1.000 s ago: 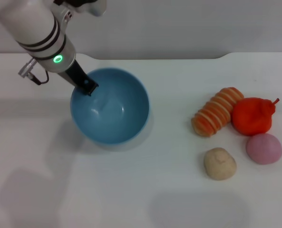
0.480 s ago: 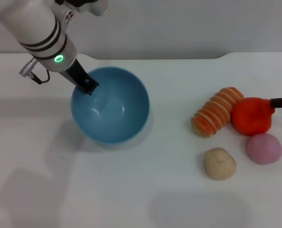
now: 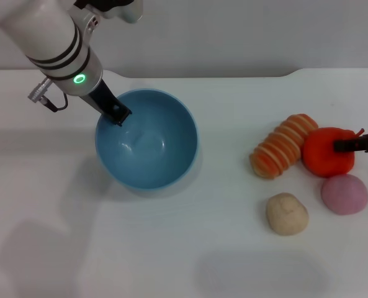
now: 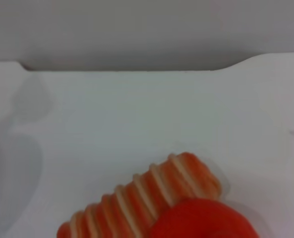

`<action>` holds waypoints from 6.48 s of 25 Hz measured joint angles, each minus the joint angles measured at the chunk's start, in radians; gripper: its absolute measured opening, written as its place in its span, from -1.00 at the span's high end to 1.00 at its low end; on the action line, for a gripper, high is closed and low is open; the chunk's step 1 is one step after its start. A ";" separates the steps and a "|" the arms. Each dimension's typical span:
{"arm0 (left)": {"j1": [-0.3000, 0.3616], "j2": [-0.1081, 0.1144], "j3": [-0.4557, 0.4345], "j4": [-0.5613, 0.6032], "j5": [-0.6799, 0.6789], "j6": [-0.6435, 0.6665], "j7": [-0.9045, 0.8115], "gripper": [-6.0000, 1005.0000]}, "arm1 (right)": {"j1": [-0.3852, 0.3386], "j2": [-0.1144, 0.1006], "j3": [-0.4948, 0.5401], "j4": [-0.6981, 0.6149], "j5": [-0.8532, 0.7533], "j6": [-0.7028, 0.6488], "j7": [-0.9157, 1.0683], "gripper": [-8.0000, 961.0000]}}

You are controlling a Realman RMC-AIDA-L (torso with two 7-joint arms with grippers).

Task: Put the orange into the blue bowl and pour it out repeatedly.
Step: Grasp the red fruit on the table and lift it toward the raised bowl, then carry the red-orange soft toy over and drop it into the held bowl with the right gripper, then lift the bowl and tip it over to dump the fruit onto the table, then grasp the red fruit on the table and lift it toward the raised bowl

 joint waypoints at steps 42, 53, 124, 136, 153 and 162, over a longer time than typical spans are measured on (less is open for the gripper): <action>-0.041 -0.006 0.006 -0.014 -0.079 0.144 -0.011 0.99 | 0.038 0.043 -0.327 -0.385 0.490 -0.380 -0.054 0.89; -0.028 -0.006 0.031 -0.020 -0.081 0.106 -0.011 0.99 | 0.117 0.041 -0.417 -0.184 0.505 -0.341 -0.057 0.89; 0.283 -0.004 0.619 0.131 0.059 -1.270 0.386 0.99 | -0.359 0.050 -0.218 0.121 1.256 0.208 -0.874 -0.39; 0.354 -0.003 0.672 0.134 0.056 -1.387 0.433 0.99 | -0.353 0.047 -0.219 0.126 1.265 0.205 -0.871 -0.39; 0.124 0.003 0.257 0.206 -0.010 -0.374 0.070 0.99 | -0.359 0.026 -0.219 -0.127 0.966 0.110 -0.520 -0.39; 0.071 0.007 0.007 0.115 -0.061 -0.138 0.057 0.99 | -0.208 -0.059 -0.133 -0.253 0.623 -0.263 -0.009 -0.39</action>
